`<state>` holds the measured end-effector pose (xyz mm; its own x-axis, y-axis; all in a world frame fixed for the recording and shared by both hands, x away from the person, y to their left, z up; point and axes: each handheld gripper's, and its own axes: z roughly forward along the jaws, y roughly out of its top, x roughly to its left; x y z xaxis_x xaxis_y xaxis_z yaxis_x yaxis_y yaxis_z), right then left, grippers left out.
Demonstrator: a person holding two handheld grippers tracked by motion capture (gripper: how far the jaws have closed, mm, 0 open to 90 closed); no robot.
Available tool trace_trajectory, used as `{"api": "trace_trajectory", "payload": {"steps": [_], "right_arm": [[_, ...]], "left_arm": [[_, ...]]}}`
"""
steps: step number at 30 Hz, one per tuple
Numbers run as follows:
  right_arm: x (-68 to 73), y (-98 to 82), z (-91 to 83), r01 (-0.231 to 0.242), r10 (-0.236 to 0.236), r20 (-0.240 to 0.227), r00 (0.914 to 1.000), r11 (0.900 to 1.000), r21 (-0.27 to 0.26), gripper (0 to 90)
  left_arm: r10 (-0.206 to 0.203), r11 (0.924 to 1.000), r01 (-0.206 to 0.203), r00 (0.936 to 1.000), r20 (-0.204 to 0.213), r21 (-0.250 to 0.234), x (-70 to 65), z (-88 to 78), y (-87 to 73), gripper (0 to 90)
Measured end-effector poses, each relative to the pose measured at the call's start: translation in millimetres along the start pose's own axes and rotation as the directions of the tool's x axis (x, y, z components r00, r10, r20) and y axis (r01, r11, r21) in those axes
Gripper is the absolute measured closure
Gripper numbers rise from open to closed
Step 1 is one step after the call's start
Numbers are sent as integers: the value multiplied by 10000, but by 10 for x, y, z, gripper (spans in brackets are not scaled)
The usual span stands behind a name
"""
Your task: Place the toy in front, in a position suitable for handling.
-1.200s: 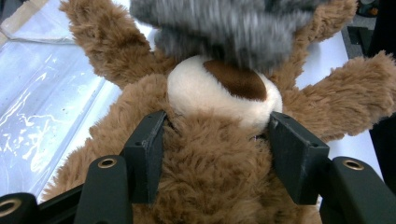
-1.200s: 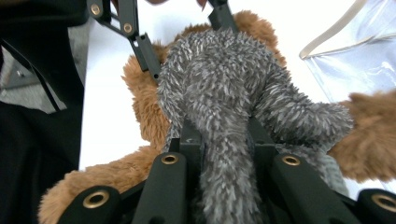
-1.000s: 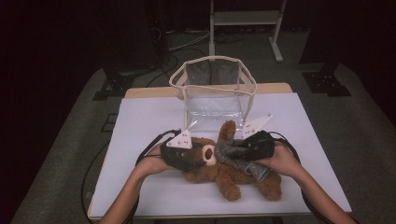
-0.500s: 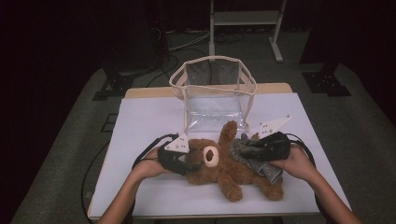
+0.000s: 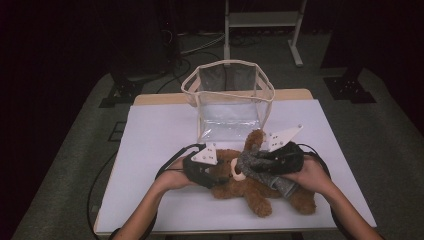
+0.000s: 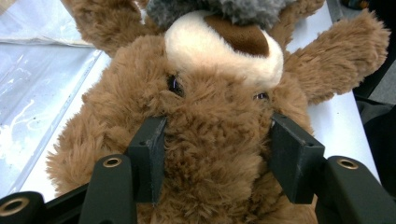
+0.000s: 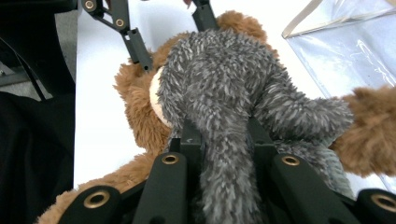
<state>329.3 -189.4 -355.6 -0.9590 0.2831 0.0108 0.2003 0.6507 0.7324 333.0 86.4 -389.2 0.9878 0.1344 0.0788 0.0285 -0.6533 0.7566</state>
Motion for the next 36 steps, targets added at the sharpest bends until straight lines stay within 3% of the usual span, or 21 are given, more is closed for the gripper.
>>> {"api": "trace_trajectory", "payload": {"steps": [4, 9, 13, 15, 20, 23, 27, 32, 36], "right_arm": [[7, -59, -51, -188, 188, 3, 9998, 9998, -51, 736], [20, -247, -242, -526, 532, 228, 9983, 9982, -279, 736], [38, -378, -388, -823, 841, 503, 9952, 9959, -369, 736], [40, -542, -512, -1096, 1129, 787, 9905, 9930, -451, 736], [37, -715, -587, -1497, 1550, 825, 9845, 9864, -677, 736], [49, -670, -566, -1415, 1472, 759, 9862, 9870, -763, 736], [55, -487, -458, -969, 1015, 611, 9930, 9924, -753, 736], [96, -201, -226, -333, 337, 57, 9994, 9974, -645, 736], [156, -10, -6, 255, -264, -242, 9994, 9990, -369, 735]], "left_arm": [[-226, 9997, 226, 9996, -154, -43, 45, -38, -39, 419], [-415, 9991, 411, 9987, -299, -126, 75, -51, -67, 414], [-701, 9975, 693, 9960, -547, -151, 111, -61, -60, 409], [-793, 9968, 787, 9943, -707, -118, 135, -63, -47, 410], [-868, 9962, 867, 9935, -731, -44, 159, -50, -19, 414], [-932, 9956, 936, 9927, -764, 15, 170, -39, -3, 420], [-1051, 9944, 1052, 9915, -767, -38, 186, -31, 3, 420], [-1046, 9945, 1045, 9915, -769, -44, 197, -29, 13, 419], [-1113, 9938, 1111, 9909, -760, -66, 208, -43, 4, 415]]}}
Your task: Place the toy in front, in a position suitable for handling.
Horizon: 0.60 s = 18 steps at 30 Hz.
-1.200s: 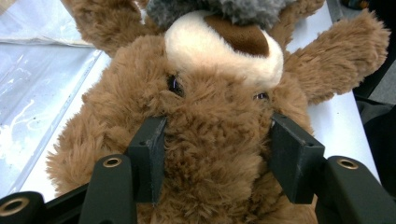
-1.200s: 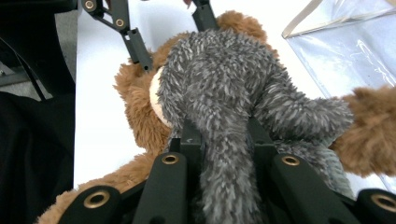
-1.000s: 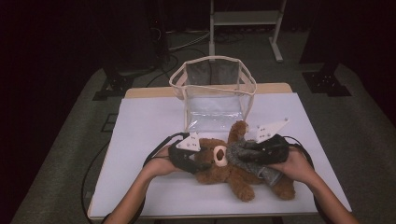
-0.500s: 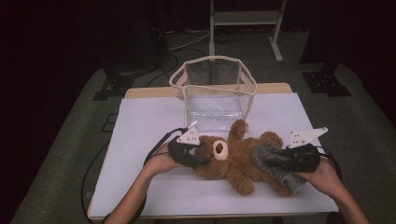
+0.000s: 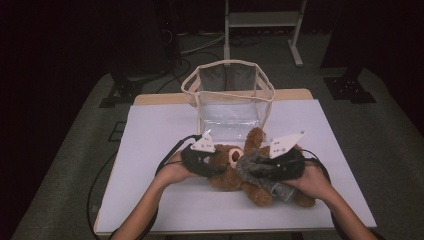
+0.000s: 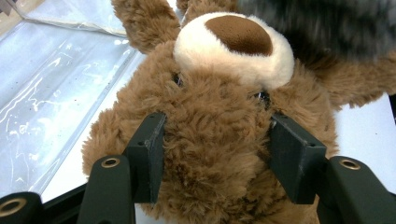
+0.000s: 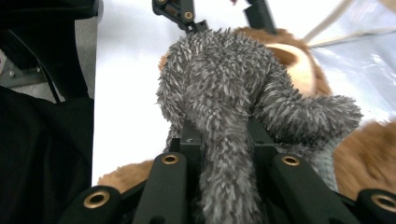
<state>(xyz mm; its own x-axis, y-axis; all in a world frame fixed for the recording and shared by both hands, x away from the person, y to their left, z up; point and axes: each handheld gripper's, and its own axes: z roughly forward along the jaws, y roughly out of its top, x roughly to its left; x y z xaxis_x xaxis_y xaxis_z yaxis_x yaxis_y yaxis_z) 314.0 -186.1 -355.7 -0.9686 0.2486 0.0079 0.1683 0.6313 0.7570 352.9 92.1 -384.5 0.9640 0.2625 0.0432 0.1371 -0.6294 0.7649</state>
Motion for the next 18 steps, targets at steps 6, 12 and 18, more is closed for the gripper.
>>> {"api": "trace_trajectory", "payload": {"steps": [6, 12, 18], "right_arm": [[-81, -40, 107, -75, 72, 84, 9999, 9993, 360, 738], [-117, -48, 66, -288, 282, 231, 9993, 9992, 269, 739], [-66, 184, 136, 235, -238, 203, 9995, 9995, 192, 738]], "left_arm": [[88, 9996, -90, 9999, -71, -253, -2, -148, -75, 402], [87, 9999, -86, 9999, -65, 87, -20, -174, -193, 402], [-22, 9998, 23, 10000, 34, -217, 5, -78, -202, 454]]}}
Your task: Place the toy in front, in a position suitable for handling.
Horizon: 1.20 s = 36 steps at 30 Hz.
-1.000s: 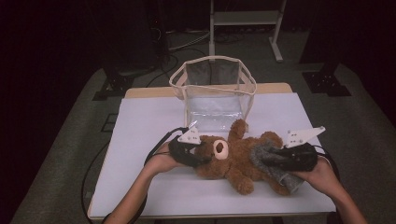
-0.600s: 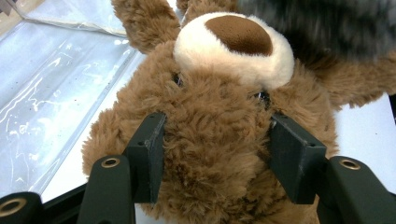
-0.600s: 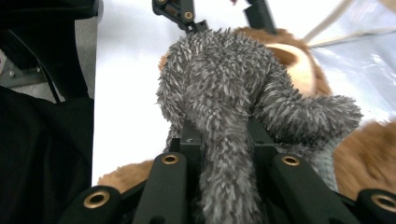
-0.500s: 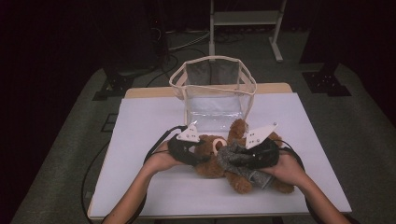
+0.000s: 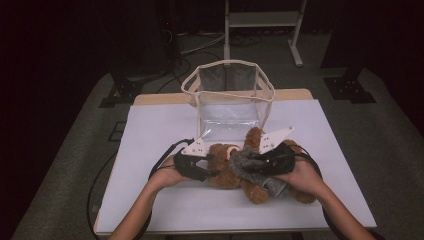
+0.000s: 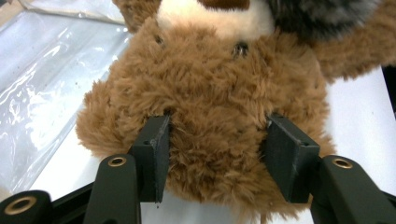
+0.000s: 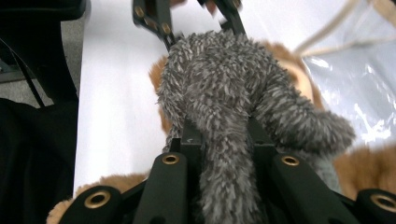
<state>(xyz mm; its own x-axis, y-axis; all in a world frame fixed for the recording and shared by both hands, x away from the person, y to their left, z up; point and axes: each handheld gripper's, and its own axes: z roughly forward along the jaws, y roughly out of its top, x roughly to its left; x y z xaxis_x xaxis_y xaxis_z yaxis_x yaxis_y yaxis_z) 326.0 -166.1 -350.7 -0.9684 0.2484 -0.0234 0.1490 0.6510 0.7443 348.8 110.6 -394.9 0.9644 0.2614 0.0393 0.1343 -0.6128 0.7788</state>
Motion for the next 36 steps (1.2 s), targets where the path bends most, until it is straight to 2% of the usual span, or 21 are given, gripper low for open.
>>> {"api": "trace_trajectory", "payload": {"steps": [3, 7, 10, 13, 16, 17, 22, 23, 27, 32, 34, 36], "right_arm": [[14, 127, 90, 312, -311, -88, 9995, 9995, 85, 738], [26, 187, 197, 325, -324, -385, 9987, 9995, 40, 738], [24, 141, 193, 362, -359, -395, 9986, 9993, 75, 738], [12, 23, 133, 218, -210, -191, 9996, 9989, 426, 738], [-12, -83, 53, -204, 212, -190, 9996, 9991, 379, 738], [-10, -84, 30, -193, 199, -192, 9996, 9993, 326, 738], [0, 46, -17, 91, -90, -148, 9999, 9999, 59, 738], [-23, 142, -14, 248, -249, -124, 9996, 9997, -13, 738], [-102, 225, 18, 123, -124, -116, 9999, 9999, -59, 738], [-160, 138, 43, -159, 160, -171, 9997, 9999, 48, 737], [-152, 31, 21, -266, 271, -191, 9995, 9994, 229, 736], [-144, -20, 2, -405, 412, -222, 9989, 9988, 289, 736]], "left_arm": [[-94, 9999, 95, 9999, -35, 54, 9, 12, 16, 459], [-146, 9999, 146, 9999, -59, 58, 15, 25, 9, 461], [-179, 9998, 179, 9998, -63, -18, 18, 10, -5, 457], [-129, 9999, 129, 9999, -12, -94, 9, -11, -13, 454], [-61, 9999, 62, 10000, 76, -153, -2, 4, -1, 457], [-39, 9999, 40, 10000, 86, -122, -11, 14, 9, 459], [171, 9998, -173, 9997, 184, 89, -42, 26, 44, 464], [282, 9994, -288, 9992, 290, 206, -60, 28, 41, 463], [239, 9996, -244, 9991, 336, 128, -90, 17, 0, 454], [297, 9996, -297, 9995, 134, 6, -91, -36, -6, 423], [292, 9988, -294, 9996, -64, -393, -87, -76, 36, 419], [423, 9983, -424, 9991, -11, -391, -95, -69, 75, 431]]}}
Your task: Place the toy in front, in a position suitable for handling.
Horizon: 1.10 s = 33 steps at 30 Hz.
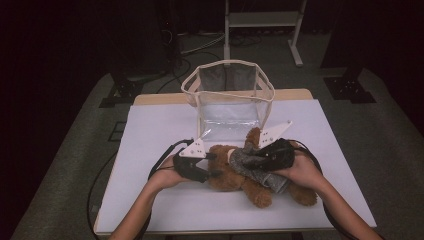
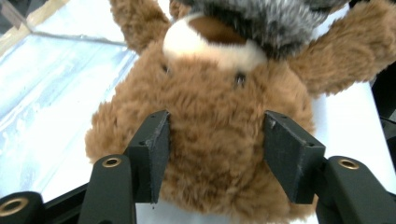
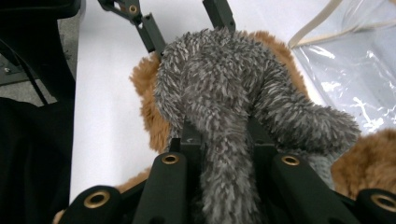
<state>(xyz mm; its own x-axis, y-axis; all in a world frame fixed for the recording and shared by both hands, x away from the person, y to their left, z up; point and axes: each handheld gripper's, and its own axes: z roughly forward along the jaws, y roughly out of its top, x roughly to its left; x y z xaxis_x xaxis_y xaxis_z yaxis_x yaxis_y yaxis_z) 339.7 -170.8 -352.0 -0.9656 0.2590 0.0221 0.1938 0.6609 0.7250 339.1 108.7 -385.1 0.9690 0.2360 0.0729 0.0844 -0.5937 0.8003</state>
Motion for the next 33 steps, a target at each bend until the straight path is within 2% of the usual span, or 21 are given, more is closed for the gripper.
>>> {"api": "trace_trajectory", "payload": {"steps": [3, 7, 9, 13, 14, 16, 17, 20, 22, 23, 26, 27, 29, 30, 33], "right_arm": [[8, 22, -43, -47, 47, -6, 10000, 10000, 24, 736], [-17, 184, -64, 278, -278, 96, 9996, 9996, 4, 736], [-56, 295, -35, 376, -376, 41, 9993, 9993, 18, 736], [-115, 437, 76, 468, -467, -127, 9988, 9989, 63, 736], [-115, 437, 76, 468, -467, -127, 9988, 9989, 63, 736], [-113, 447, 197, 499, -488, -283, 9984, 9980, 397, 735], [-110, 423, 222, 470, -457, -301, 9985, 9979, 456, 735], [-148, 319, 187, -33, 42, -467, 9989, 9998, 193, 735], [-168, 257, 152, -130, 139, -348, 9993, 9995, 272, 735], [-168, 236, 134, -283, 294, -339, 9990, 9990, 337, 735], [-173, 227, 119, -292, 304, -347, 9989, 9989, 361, 735], [-168, 265, 137, -89, 102, -340, 9994, 9992, 401, 735], [-155, 317, 169, -25, 42, -351, 9994, 9988, 494, 735], [-164, 346, 194, 166, -146, -404, 9991, 9986, 496, 735], [-151, 446, 310, 168, -134, -598, 9981, 9983, 561, 735]], "left_arm": [[188, 9993, -192, 9997, 134, 307, -38, 76, 23, 447], [334, 9987, -345, 9990, 301, 382, -83, 85, 10, 457], [337, 9987, -354, 9984, 456, 378, -134, 85, -7, 457], [760, 9955, -802, 9939, 804, 496, -233, 58, -22, 456], [760, 9955, -802, 9939, 804, 496, -233, 58, -22, 452], [914, 9942, -948, 9936, 662, 508, -249, 9, -39, 441], [848, 9954, -873, 9946, 605, 390, -244, -13, -45, 440], [695, 9974, -701, 9967, 409, 137, -220, -51, -51, 418], [647, 9978, -651, 9974, 324, 100, -205, -50, -46, 419], [755, 9968, -765, 9961, 447, 222, -203, -14, -37, 423], [817, 9956, -841, 9951, 565, 410, -223, 41, -31, 428], [863, 9945, -897, 9943, 624, 546, -246, 68, -32, 427], [946, 9936, -983, 9933, 662, 550, -274, 63, -36, 428], [945, 9938, -984, 9928, 737, 523, -289, 55, -37, 430], [1123, 9911, -1185, 9891, 951, 614, -346, 36, -42, 430]]}}
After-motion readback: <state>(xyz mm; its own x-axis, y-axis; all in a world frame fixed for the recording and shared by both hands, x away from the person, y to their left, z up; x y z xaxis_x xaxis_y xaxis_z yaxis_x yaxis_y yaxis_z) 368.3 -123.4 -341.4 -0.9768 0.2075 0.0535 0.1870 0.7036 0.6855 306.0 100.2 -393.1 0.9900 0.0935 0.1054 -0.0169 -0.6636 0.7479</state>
